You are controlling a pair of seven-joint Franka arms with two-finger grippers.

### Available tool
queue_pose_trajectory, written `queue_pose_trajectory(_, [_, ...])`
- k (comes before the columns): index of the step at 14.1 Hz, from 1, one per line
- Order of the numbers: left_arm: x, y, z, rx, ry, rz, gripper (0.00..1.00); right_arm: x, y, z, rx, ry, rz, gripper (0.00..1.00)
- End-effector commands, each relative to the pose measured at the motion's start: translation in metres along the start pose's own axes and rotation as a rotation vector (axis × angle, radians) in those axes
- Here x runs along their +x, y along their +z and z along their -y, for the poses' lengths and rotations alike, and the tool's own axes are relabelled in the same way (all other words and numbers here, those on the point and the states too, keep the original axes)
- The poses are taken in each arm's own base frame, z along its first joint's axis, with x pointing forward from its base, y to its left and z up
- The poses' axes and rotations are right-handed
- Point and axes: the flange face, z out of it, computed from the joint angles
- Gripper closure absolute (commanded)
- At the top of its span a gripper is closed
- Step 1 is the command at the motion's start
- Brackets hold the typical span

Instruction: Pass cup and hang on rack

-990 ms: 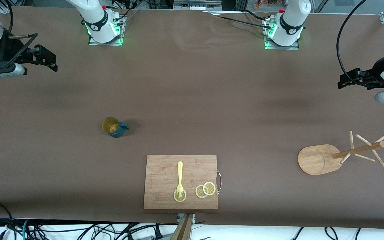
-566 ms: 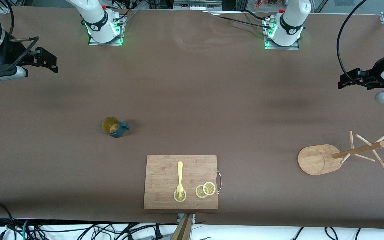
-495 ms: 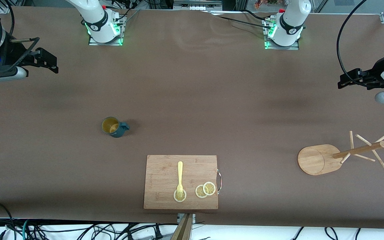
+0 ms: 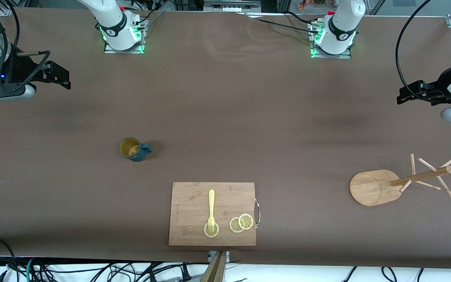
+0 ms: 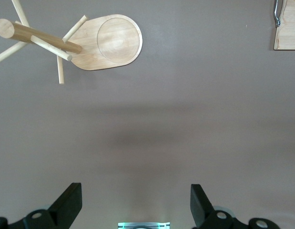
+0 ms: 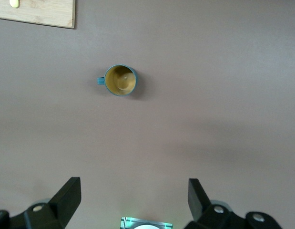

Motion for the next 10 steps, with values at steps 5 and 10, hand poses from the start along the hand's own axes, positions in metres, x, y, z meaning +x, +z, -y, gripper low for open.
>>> queue_pose_trajectory(5, [0.003, -0.006, 0.003, -0.009, 0.008, -0.005, 0.0, 0.002, 0.016, -0.001, -0.015, -0.007, 0.015, 0.01])
queue_pose_trajectory(10, [0.003, -0.005, 0.003, -0.01, 0.008, -0.005, 0.0, 0.015, 0.061, -0.001, -0.017, -0.001, -0.008, 0.01])
